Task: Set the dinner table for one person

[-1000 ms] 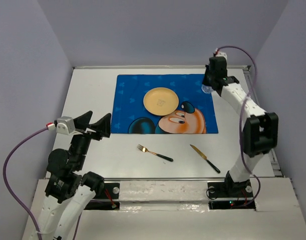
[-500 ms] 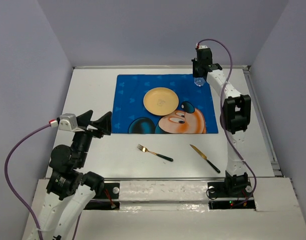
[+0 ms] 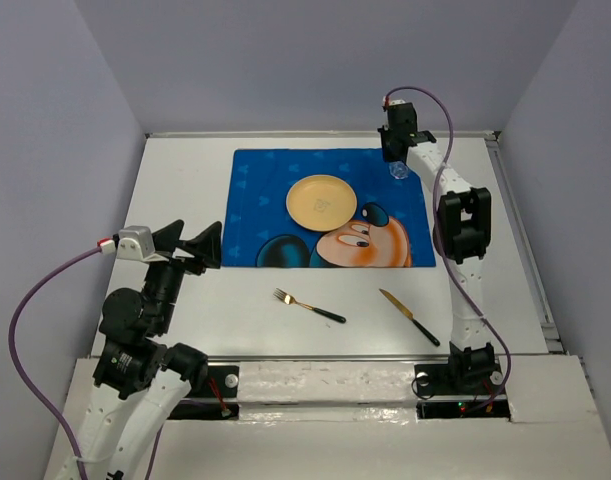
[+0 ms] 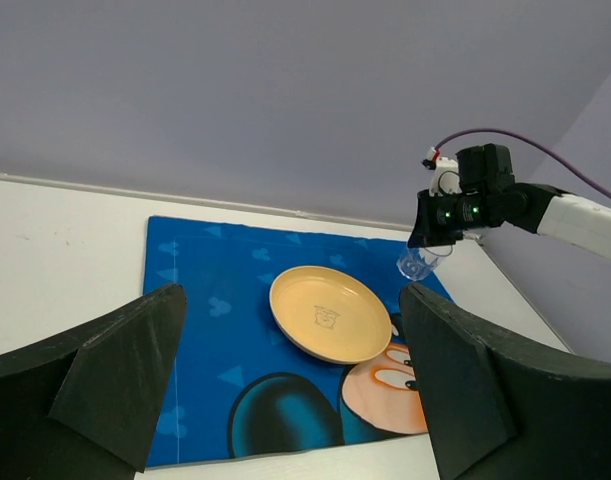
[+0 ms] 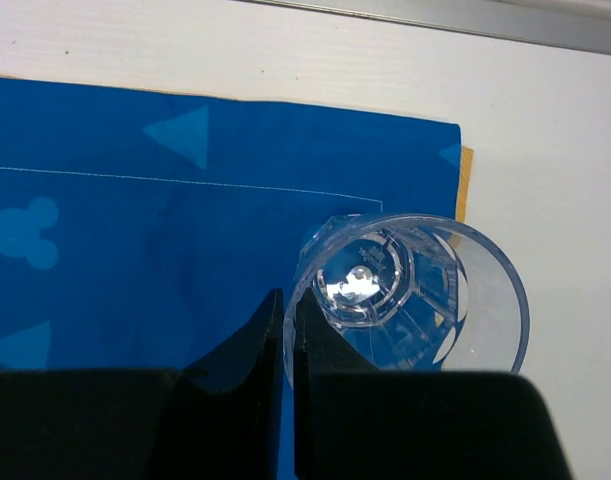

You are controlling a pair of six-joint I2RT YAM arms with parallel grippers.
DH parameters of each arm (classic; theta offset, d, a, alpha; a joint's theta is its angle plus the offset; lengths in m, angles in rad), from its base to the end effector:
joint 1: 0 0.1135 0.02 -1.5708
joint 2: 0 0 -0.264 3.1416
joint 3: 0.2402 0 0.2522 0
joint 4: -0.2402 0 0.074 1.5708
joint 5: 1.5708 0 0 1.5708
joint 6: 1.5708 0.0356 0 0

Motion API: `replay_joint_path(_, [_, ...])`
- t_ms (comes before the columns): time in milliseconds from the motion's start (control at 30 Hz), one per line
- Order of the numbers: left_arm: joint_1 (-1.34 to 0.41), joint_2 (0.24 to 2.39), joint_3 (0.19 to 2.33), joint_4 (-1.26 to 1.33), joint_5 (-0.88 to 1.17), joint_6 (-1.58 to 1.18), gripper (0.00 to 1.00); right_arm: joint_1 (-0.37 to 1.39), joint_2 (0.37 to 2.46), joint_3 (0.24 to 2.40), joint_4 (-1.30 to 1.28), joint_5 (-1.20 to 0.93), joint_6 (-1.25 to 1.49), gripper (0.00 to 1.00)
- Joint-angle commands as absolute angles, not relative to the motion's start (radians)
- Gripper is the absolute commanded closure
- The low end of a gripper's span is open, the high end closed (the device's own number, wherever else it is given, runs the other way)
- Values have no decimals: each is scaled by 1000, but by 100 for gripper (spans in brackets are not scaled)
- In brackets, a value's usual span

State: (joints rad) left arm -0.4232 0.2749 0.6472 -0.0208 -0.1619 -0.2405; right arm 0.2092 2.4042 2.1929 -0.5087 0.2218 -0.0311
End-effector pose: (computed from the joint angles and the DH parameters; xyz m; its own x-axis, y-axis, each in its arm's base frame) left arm 0.0705 -0.0255 0.3677 0.2412 -0.3665 -0.8986 0.3344 0.9006 -0.2775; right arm 0.5389 0.1064 0.2266 -0.6434 -0.1676 -0.7469 -0.0608 0.9838 -0.1684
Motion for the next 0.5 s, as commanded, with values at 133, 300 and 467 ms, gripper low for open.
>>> replay_joint_path(133, [-410,298,644,15,-160,-224,1,204,2375,2255,-503,268,-52,33])
replay_joint_path(300, [-405,304,644,18,-155,-225,1,204,2272,2243,-505,226,-37,18])
replay_joint_path(467, [-391,310,644,20,-149,-230,1,250,2031,2030,-486,82,132,10])
